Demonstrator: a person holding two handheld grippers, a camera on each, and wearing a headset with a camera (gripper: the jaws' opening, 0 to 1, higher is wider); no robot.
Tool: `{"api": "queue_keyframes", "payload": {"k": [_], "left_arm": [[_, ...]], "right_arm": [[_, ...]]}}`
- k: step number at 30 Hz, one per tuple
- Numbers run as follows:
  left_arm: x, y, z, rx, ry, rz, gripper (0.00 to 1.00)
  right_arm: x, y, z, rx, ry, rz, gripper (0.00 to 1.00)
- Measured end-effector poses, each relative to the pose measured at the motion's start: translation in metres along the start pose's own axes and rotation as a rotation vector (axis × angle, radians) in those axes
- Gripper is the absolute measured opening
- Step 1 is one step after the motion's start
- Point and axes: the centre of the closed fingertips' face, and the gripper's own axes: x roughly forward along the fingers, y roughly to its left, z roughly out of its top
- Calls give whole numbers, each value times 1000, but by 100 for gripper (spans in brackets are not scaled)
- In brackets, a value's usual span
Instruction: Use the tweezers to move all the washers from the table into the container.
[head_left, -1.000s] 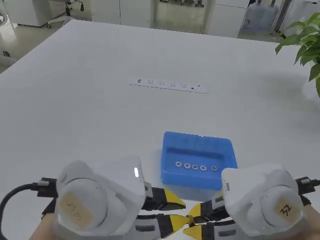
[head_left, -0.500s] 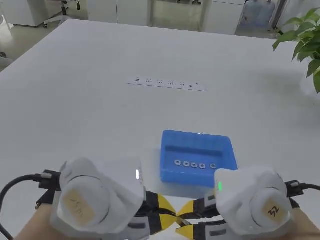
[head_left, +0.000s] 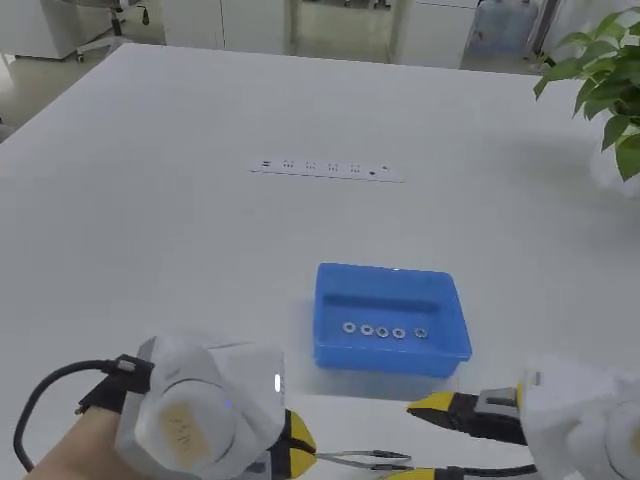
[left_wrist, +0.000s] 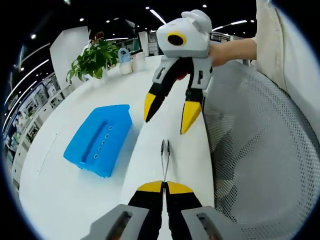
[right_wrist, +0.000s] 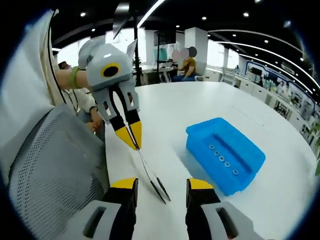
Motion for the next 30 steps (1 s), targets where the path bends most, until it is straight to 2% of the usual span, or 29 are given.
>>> {"api": "queue_keyframes", "payload": {"k": [1, 3, 7, 9, 10, 12, 14, 17, 19, 24, 25, 28, 30], "left_arm": [[4, 1, -2, 17, 23, -6, 0], [8, 2, -3, 25, 57, -17, 0], [15, 2, -5, 61, 145, -44, 0], [18, 0, -9, 71, 192, -58, 0], [20, -1, -10, 59, 210, -59, 0], [21, -4, -12, 45, 231, -77, 0], [22, -6, -12, 38, 254, -83, 0], [22, -8, -16, 58, 301, -86, 0], [22, -9, -18, 71, 331, -83, 0], [21, -11, -17, 51, 356, -78, 0], [21, -11, -18, 43, 366, -74, 0], [20, -11, -19, 39, 369, -55, 0], [19, -12, -25, 45, 400, -39, 0]], "right_arm": [[-3, -2, 0, 7, -8, -12, 36], [-19, -10, 0, 46, -31, -79, 37], [-49, -26, 0, 73, -55, -216, 37], [-60, -32, -7, 40, 1, -275, 37], [-65, -36, -14, -20, 62, -312, 37], [-69, -38, -19, -56, 94, -344, 37], [-71, -36, -18, -30, 69, -347, 38], [-75, -33, -12, 14, 13, -369, 39], [-79, -31, -10, 22, -4, -382, 39], [-91, -29, -5, 96, -73, -406, 40], [-94, -28, -2, 124, -96, -404, 40], [-101, -27, 2, 146, -131, -397, 42], [-104, -25, 7, 176, -176, -375, 43]]}}
